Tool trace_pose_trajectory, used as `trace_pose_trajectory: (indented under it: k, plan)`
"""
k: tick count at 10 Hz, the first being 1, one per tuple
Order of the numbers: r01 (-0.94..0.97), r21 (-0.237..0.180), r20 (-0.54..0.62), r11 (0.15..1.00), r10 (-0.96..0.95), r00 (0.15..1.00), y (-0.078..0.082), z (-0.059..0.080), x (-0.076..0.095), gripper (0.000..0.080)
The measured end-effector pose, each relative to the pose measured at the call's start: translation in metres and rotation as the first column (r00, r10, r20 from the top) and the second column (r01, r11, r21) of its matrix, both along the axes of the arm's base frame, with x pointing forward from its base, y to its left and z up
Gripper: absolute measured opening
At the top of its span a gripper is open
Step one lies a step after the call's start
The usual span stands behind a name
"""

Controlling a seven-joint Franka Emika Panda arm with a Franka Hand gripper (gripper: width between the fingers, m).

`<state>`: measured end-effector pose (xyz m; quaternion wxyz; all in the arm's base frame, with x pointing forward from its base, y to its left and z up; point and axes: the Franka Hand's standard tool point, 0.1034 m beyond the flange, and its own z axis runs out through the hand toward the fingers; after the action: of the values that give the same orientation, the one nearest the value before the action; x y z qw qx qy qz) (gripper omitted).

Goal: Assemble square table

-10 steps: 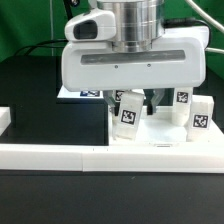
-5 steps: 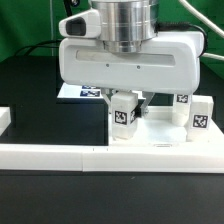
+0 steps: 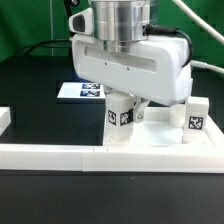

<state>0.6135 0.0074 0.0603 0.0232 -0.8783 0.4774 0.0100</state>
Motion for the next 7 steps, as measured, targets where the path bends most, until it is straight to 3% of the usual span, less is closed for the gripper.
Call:
trace_pose_trajectory:
  k: [2, 4, 6, 7]
  plan:
    - [0.318, 0.039, 0.004, 0.947, -0.318, 0.948, 0.0016, -0.0002, 0.0037, 0.0286]
    - [0.611, 0.121, -0.019, 0.782, -0.614, 0.789, 0.0025, 0.0002, 0.0089, 0.0286]
    - [0.734, 0.130, -0.052, 0.667, -0.734, 0.677, 0.0031, -0.0004, 0.0087, 0.0286]
    - [0.729, 0.129, -0.051, 0.672, -0.730, 0.681, 0.0033, -0.0007, 0.0085, 0.0286]
